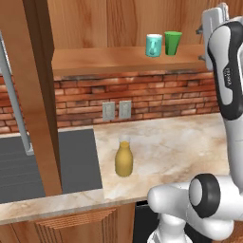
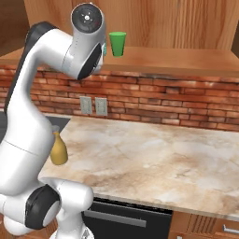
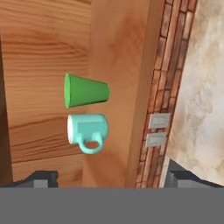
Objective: There is a tray on the dining counter. Grab the cup, mug, and pitcher and place them on the tray. The pitcher may be placed next to the tray if it cannot fit the tray.
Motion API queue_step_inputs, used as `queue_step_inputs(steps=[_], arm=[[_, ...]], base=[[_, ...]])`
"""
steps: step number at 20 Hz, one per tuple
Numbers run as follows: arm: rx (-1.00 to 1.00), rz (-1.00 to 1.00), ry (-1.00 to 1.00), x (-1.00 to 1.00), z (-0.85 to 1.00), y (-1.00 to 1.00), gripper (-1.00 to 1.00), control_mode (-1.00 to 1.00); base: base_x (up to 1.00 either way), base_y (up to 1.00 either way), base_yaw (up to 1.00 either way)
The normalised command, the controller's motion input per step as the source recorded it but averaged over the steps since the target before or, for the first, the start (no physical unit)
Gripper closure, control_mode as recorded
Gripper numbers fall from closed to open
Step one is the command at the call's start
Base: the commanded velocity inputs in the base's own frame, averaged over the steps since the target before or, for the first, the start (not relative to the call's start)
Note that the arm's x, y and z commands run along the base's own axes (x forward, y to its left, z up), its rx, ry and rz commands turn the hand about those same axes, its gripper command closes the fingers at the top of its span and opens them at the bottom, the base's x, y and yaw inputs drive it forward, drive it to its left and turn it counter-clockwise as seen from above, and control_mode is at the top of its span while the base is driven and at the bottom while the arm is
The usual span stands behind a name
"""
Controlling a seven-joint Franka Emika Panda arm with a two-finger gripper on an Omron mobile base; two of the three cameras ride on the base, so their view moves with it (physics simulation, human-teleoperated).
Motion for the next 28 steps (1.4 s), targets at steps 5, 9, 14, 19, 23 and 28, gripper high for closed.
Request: queue_step_inputs(steps=[5,9,14,19,23,28], arm=[[0.0,0.0,0.0,0.3,-0.05,-0.13,-1.0,-1.0],[0.0,0.0,0.0,0.26,-0.13,-0.06,-1.0,-1.0],[0.0,0.0,0.0,0.39,-0.18,-0.07,-1.0,-1.0],[0.0,0.0,0.0,0.56,-0.12,-0.06,-1.0,-1.0],[0.0,0.0,0.0,0.55,-0.01,-0.07,-1.0,-1.0],[0.0,0.0,0.0,0.49,0.0,-0.02,-1.0,-1.0]], base=[[0.0,0.0,0.0],[0.0,0.0,0.0],[0.0,0.0,0.0],[0.0,0.0,0.0],[0.0,0.0,0.0],[0.0,0.0,0.0]])
